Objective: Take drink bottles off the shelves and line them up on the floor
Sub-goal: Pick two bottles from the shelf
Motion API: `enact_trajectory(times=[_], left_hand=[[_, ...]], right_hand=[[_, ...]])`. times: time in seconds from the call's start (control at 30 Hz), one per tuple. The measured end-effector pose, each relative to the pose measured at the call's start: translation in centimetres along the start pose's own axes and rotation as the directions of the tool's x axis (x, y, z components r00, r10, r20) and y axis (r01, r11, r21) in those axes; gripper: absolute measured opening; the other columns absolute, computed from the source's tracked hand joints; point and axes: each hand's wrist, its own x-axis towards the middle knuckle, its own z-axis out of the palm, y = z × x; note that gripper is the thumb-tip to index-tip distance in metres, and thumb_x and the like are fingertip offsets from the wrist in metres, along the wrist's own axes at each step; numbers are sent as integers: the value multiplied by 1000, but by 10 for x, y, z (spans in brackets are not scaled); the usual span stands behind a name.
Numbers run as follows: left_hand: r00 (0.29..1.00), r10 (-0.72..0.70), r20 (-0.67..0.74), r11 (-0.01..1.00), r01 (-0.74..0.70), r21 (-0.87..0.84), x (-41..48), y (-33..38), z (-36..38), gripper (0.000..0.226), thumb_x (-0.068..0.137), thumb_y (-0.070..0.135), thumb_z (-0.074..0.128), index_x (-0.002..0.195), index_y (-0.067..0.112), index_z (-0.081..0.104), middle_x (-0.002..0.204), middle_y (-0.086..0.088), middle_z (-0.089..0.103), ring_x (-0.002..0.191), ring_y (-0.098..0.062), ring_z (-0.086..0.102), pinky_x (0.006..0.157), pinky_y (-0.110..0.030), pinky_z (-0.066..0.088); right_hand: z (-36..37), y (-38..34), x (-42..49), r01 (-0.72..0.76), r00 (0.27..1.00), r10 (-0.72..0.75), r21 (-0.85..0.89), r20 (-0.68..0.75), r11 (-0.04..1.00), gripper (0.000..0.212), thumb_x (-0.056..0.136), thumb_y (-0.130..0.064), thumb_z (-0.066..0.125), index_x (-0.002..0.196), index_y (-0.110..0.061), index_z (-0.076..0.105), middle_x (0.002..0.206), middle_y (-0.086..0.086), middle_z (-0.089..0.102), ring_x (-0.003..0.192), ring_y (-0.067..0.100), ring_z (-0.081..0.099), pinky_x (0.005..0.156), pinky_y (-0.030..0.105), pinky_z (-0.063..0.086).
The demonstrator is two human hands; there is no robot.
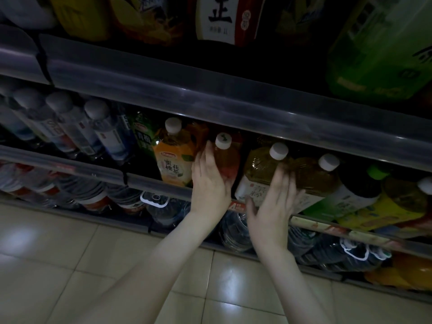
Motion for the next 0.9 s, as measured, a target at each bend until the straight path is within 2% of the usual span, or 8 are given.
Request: enact_trajectory(times=[0.1, 0.2, 0.33, 0.47, 0.6, 0.77, 0.83, 0.9], left_hand=[[998, 39, 39, 991, -43, 124, -9, -6, -4, 83, 78, 13, 56, 145, -1, 9, 120, -24, 41, 109, -35, 37, 101, -44, 31], [990, 123, 69, 984, -131, 119, -23, -17, -13, 83, 74, 4, 66, 144, 2, 21, 118, -11, 34, 105, -31, 36, 95, -42, 38], [981, 160, 108, 987, -162, 11, -38, -32, -36, 71, 75, 0, 58, 139, 13, 32, 125, -5, 31, 113, -27, 33, 100, -38, 35], [959, 115, 258, 992, -99, -73, -41, -47, -46, 70, 79, -7, 60, 141, 14, 36, 146, -7, 23, 136, -15, 25, 112, -35, 31], [927, 150, 344, 988, -123, -98, -40, -46, -53, 74, 78, -11, 63, 138, 22, 35, 150, -20, 29, 137, -29, 34, 106, -35, 38], [963, 20, 268, 934, 78, -348, -34, -24, -76, 54, 82, 21, 70, 118, 28, 30, 147, 2, 29, 129, -8, 41, 100, -24, 43], [894, -14, 448, 924, 182, -335, -24, -9, -94, 77, 76, 25, 78, 128, 42, 23, 148, 13, 21, 134, 0, 31, 106, -13, 33], [748, -62, 661, 938, 270, -217, -9, 11, -114, 102, 68, 30, 84, 139, 45, 13, 151, 12, 22, 135, -3, 30, 108, -17, 31]], right_hand=[[-1, -20, -4, 79, 992, -96, 184, 84, 980, 98, 83, -10, 70, 151, -20, -1, 154, 3, 15, 144, 11, 0, 116, 47, 18], [-2, -38, 9, -59, 940, -79, 385, 333, 921, 85, 88, -11, 64, 151, -25, 9, 151, 0, 24, 142, 5, 13, 112, 16, 24], [4, -41, 17, -68, 893, -121, 398, 432, 915, 61, 88, -7, 62, 141, -23, 39, 146, -5, 37, 140, 14, 26, 116, 40, 26], [8, -50, 6, 3, 889, -191, 413, 417, 911, 52, 89, -3, 60, 134, -25, 50, 141, -25, 29, 143, 3, 9, 110, 10, 6], [2, -51, -5, 41, 944, -175, 428, 278, 903, 48, 80, 11, 64, 121, -13, 59, 131, -12, 47, 138, 14, 32, 108, 4, 16], [-40, -67, 3, -160, 931, -23, 464, 365, 871, 35, 86, -4, 65, 113, -24, 55, 135, -9, 48, 127, -3, 37, 93, 0, 29], [-66, -76, 5, -221, 914, 17, 462, 405, 859, 36, 85, -8, 67, 105, -34, 51, 129, -11, 54, 112, -9, 43, 81, -4, 31], [-95, -84, 4, -261, 902, 44, 462, 430, 847, 42, 82, -7, 69, 96, -41, 49, 110, -18, 59, 93, -10, 50, 73, -1, 36]])
